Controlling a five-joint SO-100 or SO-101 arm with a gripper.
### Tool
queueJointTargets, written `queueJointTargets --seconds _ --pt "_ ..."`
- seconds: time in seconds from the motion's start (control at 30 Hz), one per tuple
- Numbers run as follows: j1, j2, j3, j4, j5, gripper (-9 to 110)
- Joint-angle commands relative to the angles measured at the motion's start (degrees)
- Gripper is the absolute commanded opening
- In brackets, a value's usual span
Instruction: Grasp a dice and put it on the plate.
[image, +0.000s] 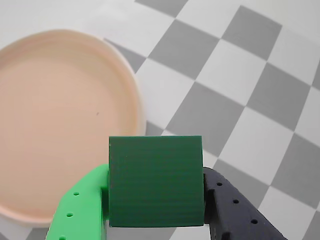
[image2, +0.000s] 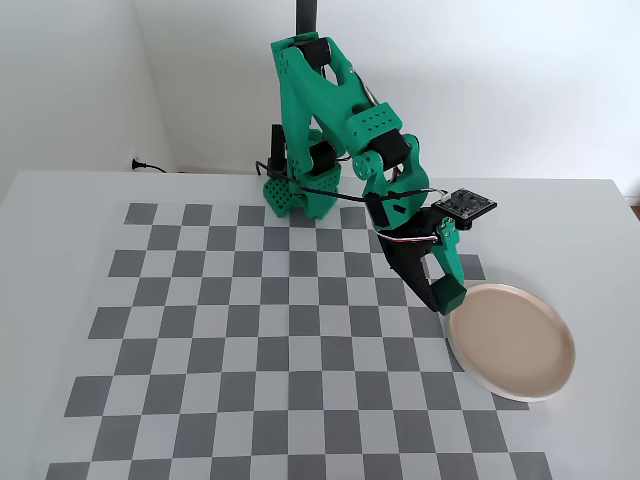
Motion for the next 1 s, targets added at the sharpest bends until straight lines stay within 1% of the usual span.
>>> queueJointTargets --seconds 0.0,0.27,0.4,0.67,0.8,0.9,0.97 --pt "-3.3 -1.4 -7.6 1.7 0.9 -4" --pt "-8.7 -9.9 -17.1 3.1 2.6 -4" --pt "-10.2 -14.3 -22.0 3.0 2.9 -2" --pt "-11.6 -26.0 -33.7 4.2 4.2 -3" --pt "-12.0 -30.7 -37.0 3.3 4.5 2" --pt "-12.1 -33.3 -38.8 2.5 4.6 2" --pt "-12.2 -34.5 -39.8 2.1 4.7 4"
